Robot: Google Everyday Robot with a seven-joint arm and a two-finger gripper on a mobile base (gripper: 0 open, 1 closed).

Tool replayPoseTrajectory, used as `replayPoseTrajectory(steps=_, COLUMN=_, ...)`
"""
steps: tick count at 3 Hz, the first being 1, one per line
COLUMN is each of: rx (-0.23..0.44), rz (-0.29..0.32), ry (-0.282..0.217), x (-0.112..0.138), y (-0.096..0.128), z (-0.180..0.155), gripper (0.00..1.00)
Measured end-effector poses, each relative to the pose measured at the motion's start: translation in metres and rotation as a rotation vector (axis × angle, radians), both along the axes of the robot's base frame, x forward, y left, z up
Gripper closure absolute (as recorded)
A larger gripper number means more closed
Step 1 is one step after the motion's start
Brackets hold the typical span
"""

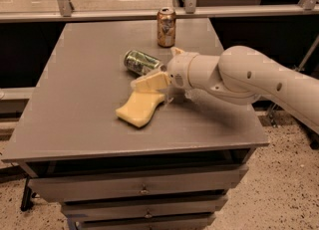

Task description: Move green can near orange can

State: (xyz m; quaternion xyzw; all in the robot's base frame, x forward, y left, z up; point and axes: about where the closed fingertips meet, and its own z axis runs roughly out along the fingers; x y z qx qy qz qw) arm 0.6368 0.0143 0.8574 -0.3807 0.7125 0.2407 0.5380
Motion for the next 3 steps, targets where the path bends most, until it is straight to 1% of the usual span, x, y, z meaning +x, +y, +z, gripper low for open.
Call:
replayPoseTrajectory(steps=1, rx=-0.003, rz=-0.023, ry=0.019, x=0.0064, y=0.0065, z=-0.0045, gripper=0.19)
replayPoseTrajectory(steps=2, rx=-0.007, rz=-0.037, ry=0.017, x=0.0109, y=0.0075, z=-0.003, gripper=0.42)
replayPoseTrajectory(steps=3, rx=-0.013, rz=-0.048, ry=0.003, x=0.0149, y=0.0031, z=0.0039, gripper=0.65)
